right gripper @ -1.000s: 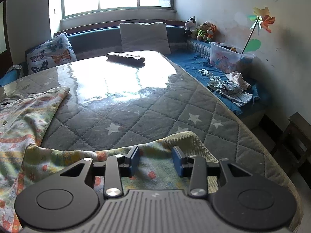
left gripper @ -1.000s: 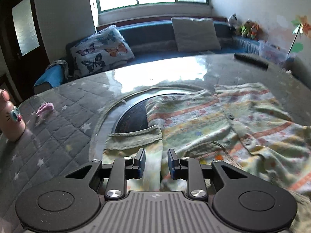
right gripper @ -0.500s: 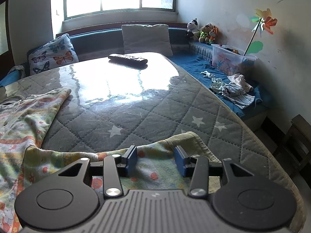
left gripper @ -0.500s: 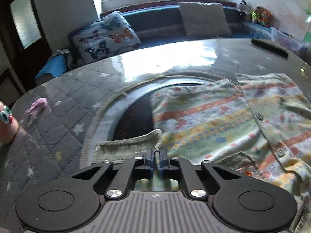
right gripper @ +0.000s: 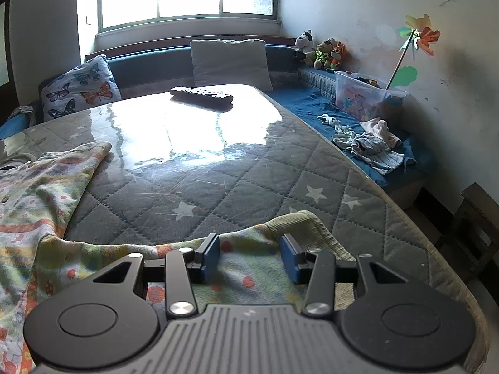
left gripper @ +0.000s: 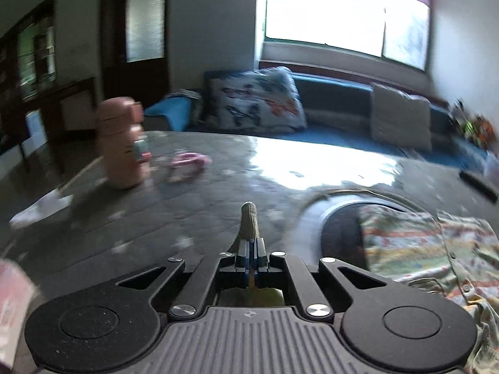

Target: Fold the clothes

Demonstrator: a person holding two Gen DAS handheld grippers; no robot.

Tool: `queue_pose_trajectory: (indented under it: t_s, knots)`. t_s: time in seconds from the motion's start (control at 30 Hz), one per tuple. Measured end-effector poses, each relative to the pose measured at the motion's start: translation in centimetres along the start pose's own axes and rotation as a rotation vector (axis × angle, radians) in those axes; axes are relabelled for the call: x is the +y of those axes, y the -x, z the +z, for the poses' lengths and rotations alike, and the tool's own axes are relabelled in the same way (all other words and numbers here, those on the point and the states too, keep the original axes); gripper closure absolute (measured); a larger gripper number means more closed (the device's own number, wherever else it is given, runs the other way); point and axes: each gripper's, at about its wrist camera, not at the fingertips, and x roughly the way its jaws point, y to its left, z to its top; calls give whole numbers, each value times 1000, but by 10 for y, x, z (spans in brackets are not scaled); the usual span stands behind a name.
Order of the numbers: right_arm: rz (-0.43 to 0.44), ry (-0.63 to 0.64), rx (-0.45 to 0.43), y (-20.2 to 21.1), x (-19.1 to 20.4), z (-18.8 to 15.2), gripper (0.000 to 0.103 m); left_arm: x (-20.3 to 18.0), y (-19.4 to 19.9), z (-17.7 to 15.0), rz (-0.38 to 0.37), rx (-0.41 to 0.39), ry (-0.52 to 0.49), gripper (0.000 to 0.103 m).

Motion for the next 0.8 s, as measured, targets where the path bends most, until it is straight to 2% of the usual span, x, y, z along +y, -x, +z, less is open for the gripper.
queue_pose_trajectory:
  t_s: [0.17, 0.47, 0.7, 0.8]
  knots:
    - [-7, 1, 3, 2, 2, -1, 54, 38, 21, -27, 41, -6, 66, 100]
    - [-13, -18, 4, 2, 6, -3, 52, 62, 19, -77, 93, 102, 103, 100]
    - [-6, -22, 5, 2, 6, -3, 49, 67, 23, -75, 128, 112, 104, 92]
    - [2, -24, 4, 3, 6, -3, 49, 65, 25, -68, 188, 97, 90, 91]
